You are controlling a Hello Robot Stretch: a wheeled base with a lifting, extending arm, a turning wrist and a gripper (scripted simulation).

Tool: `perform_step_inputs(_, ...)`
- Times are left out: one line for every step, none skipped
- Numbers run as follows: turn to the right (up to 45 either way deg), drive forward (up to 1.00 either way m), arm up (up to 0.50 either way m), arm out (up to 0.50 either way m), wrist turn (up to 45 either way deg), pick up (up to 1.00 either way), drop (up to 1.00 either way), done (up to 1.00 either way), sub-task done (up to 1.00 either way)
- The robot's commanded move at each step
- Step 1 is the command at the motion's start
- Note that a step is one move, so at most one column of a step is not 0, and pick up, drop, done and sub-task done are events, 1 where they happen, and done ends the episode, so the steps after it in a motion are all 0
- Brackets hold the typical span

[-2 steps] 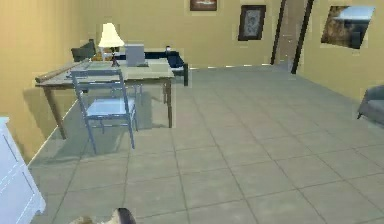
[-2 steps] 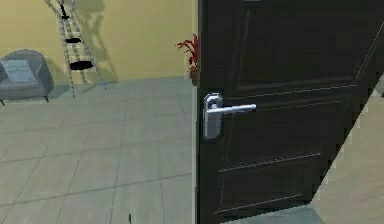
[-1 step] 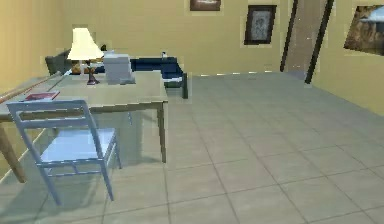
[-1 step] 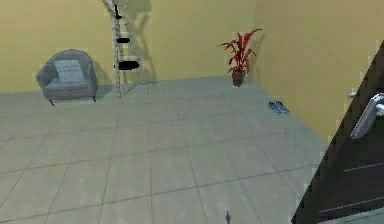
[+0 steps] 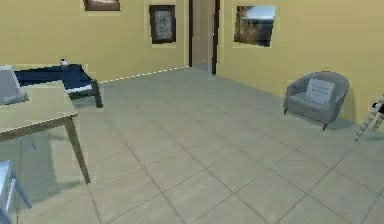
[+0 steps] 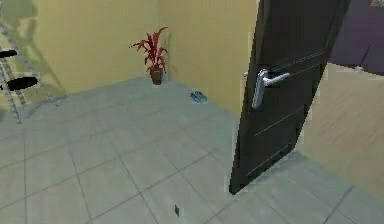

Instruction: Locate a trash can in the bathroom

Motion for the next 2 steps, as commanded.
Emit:
perform_step_inputs(0.0,1.0,0.0,0.0,0.0,0.0,0.0,0.0,0.0)
perform_step_inputs(0.0,1.0,0.0,0.0,0.0,0.0,0.0,0.0,0.0)
